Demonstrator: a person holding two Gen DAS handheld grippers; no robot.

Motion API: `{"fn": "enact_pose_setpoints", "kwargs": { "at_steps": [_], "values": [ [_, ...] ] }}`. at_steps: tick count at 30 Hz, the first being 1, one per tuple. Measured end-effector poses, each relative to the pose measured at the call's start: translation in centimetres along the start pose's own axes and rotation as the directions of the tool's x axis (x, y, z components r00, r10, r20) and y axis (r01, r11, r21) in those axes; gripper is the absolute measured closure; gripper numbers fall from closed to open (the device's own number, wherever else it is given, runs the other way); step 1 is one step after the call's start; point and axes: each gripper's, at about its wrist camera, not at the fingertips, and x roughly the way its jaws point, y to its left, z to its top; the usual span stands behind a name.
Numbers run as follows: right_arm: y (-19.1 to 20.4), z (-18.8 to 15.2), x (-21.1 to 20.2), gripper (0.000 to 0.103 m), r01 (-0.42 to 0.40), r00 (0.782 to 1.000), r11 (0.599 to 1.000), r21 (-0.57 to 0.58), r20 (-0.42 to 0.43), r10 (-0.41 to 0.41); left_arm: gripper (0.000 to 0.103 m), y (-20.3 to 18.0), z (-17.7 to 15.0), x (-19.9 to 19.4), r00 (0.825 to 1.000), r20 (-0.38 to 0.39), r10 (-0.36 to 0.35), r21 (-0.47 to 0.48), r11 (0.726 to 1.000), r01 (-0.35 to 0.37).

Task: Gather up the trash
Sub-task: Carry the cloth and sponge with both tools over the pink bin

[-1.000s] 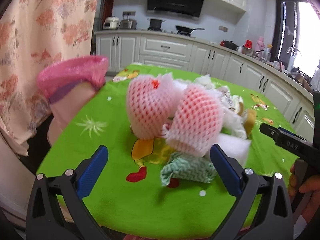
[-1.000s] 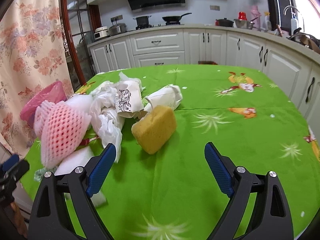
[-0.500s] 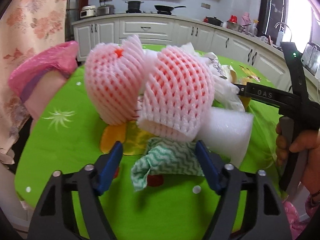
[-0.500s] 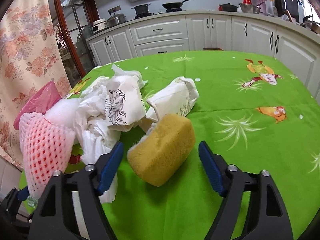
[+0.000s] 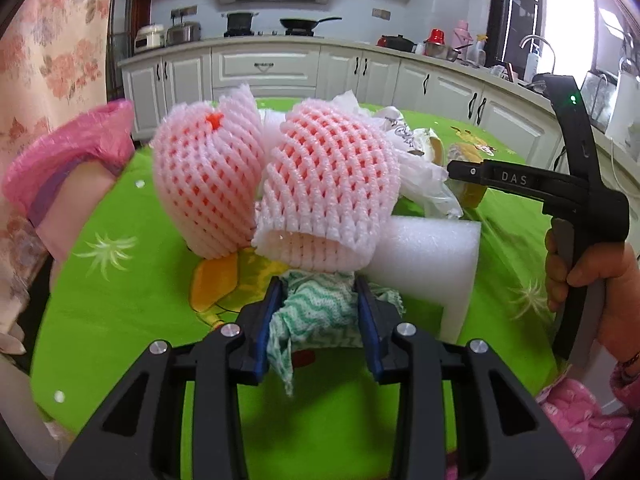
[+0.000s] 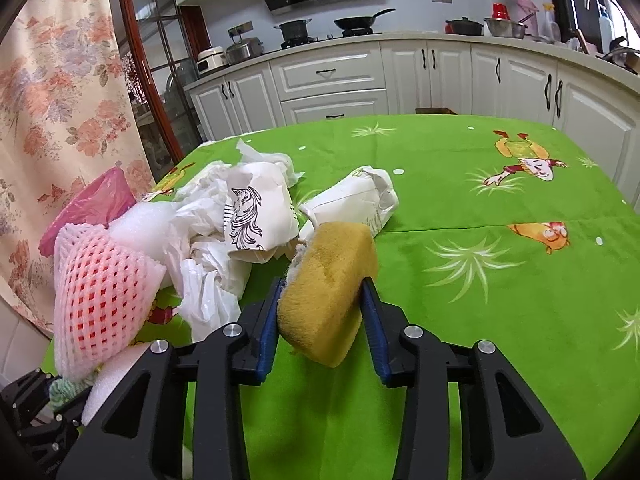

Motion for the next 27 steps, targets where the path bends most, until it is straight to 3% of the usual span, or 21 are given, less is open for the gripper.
{"fn": "enact_pose_setpoints", "kwargs": {
  "at_steps": [7, 14, 27],
  "values": [
    [0.8, -0.2, -2.6, 0.066, -0.006, 0.999, 1.0, -0.018, 0.05, 0.007, 0.068, 0.8, 0.0, -3.3, 0.996, 0.076, 0.038, 0.012, 0.999, -0.039],
    [3.2, 0.2, -5.1, 0.066, -0.039, 0.994, 0.997, -0.068, 0.095, 0.045, 0.068, 1.9, 0.9, -5.3, 0.992, 0.123, 0.04, -0.053, 0.998, -0.033],
    [6.6, 2.5, -6.4, 0.066, -0.089, 0.99, 0.989, -0.115, 0.101, 0.1, 0.068, 2.9, 5.5, -6.3, 0.98, 0.192, 0.055, -0.071, 0.997, -0.042]
  ]
}}
